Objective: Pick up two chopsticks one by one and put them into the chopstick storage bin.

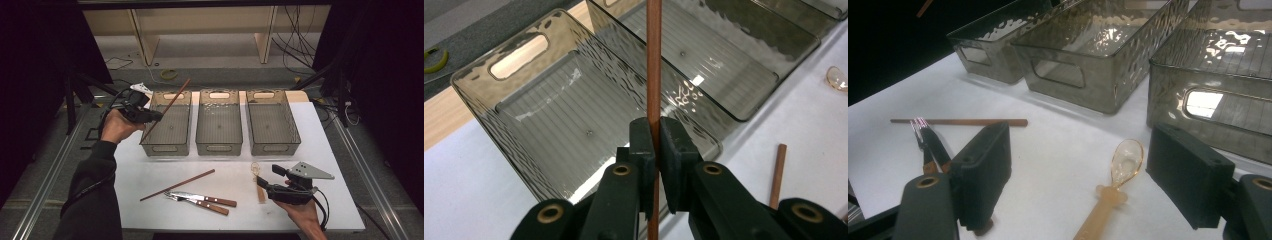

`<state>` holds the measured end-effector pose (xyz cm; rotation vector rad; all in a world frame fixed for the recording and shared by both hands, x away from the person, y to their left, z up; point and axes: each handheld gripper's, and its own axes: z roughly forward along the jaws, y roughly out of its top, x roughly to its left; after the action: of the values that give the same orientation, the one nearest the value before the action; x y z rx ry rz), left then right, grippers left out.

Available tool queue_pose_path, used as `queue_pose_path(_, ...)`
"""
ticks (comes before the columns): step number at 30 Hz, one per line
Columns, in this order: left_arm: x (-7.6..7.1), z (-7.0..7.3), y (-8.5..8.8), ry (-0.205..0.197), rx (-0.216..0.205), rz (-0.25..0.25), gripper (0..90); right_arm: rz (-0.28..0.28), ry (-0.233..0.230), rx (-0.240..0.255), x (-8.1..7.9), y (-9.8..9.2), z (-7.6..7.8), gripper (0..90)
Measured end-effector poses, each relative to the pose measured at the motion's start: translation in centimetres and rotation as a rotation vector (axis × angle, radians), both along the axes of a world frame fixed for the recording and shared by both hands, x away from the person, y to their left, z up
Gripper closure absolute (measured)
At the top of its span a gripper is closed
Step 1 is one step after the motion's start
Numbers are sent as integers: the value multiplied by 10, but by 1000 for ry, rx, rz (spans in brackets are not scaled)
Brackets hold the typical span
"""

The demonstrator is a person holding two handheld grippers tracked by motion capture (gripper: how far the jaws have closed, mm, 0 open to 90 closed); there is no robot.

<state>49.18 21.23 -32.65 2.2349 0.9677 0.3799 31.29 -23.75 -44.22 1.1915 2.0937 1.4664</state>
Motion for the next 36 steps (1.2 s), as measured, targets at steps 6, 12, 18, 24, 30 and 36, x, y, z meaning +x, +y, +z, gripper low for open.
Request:
queue_pose_path(6,15,-3,0,-7,4,28,843,1,0,2,0,-1,0,265)
queue_pose_path(12,29,-16,4,9,-27,70,843,3,0,2,0,-1,0,265)
queue_pose_path(18,38,-29,7,12,-38,105,842,4,1,2,1,-1,-1,265)
queue_pose_path(24,44,-44,7,28,-23,125,842,9,4,0,0,0,-1,265)
queue_pose_path(30,46,-59,6,45,-8,133,842,10,4,0,0,0,-1,265)
queue_pose_path(36,49,-73,6,83,5,145,841,10,4,0,0,0,-1,265)
